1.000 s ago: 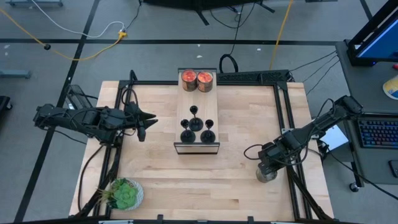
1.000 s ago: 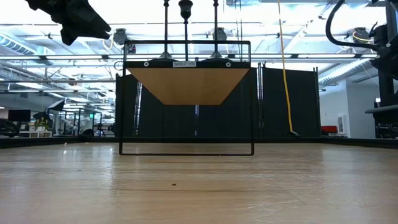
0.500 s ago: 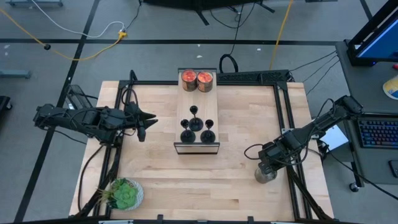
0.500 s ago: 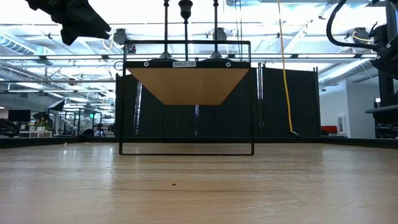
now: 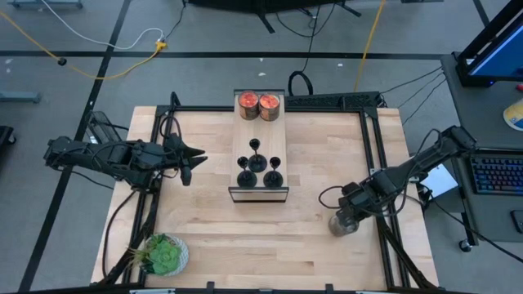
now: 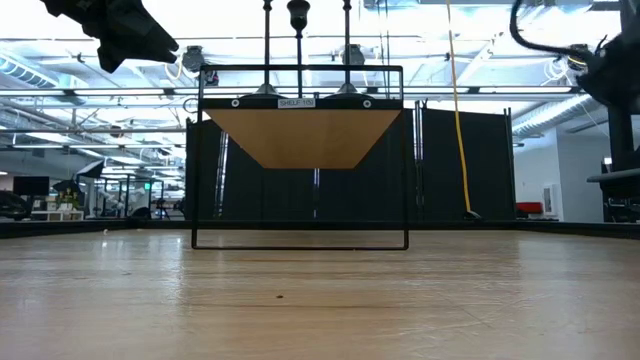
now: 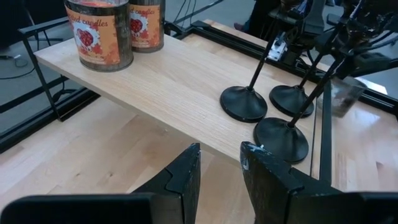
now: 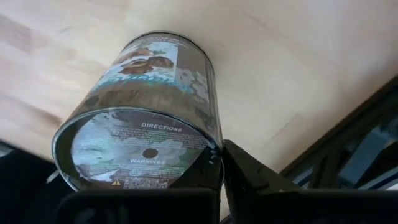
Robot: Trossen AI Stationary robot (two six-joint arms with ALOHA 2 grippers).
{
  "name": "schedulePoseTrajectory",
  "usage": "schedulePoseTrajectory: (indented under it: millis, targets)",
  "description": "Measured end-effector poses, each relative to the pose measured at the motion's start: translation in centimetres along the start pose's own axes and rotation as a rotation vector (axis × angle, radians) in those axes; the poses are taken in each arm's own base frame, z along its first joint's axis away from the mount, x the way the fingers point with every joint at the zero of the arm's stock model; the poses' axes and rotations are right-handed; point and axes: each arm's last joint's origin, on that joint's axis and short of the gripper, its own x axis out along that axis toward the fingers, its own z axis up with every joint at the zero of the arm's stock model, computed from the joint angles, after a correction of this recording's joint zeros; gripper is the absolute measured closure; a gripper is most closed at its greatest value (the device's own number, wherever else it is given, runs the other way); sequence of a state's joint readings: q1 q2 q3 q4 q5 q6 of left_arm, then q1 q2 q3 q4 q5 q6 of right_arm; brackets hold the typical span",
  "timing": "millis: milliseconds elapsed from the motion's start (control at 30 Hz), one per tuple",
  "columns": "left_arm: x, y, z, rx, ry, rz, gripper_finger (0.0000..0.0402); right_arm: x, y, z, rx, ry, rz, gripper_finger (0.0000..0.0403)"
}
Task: Pick & Place candle stick holders
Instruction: Put the brown scented candle on the shelf
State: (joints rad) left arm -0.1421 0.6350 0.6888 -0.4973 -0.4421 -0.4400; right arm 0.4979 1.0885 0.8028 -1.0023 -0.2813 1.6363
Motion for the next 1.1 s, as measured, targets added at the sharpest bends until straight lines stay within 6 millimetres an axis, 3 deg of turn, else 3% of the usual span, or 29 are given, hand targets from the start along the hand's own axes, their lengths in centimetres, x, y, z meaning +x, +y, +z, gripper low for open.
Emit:
schedulePoseTrajectory:
  millis: [600,1100]
  targets:
    - [0.0,0.0,0.0,-0.002,-0.001,0.002,0.0282,-6.7,2.4,2.1,-0.083,-0.261,0.168,0.0403]
    - [0.0,0.0,0.0,-0.002,-0.001,0.002,0.0282,-15.2,1.8,5.2,-0.144,-0.517,0.243,0.0403]
